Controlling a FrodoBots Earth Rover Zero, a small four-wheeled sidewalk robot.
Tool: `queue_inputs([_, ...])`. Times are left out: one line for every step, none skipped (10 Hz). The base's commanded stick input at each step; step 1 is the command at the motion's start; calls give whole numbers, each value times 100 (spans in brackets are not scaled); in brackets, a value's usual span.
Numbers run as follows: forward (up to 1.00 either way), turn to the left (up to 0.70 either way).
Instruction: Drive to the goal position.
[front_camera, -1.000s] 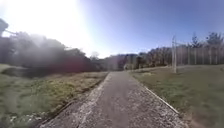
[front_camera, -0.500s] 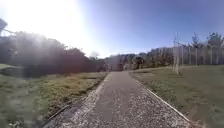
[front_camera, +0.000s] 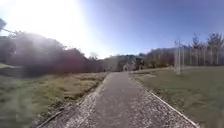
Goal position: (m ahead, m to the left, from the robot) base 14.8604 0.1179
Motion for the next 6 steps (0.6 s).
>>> queue_inputs([50, 0])
queue_inputs([50, 0])
queue_inputs([50, 0])
queue_inputs([50, 0])
queue_inputs([50, 0])
queue_inputs([50, 0])
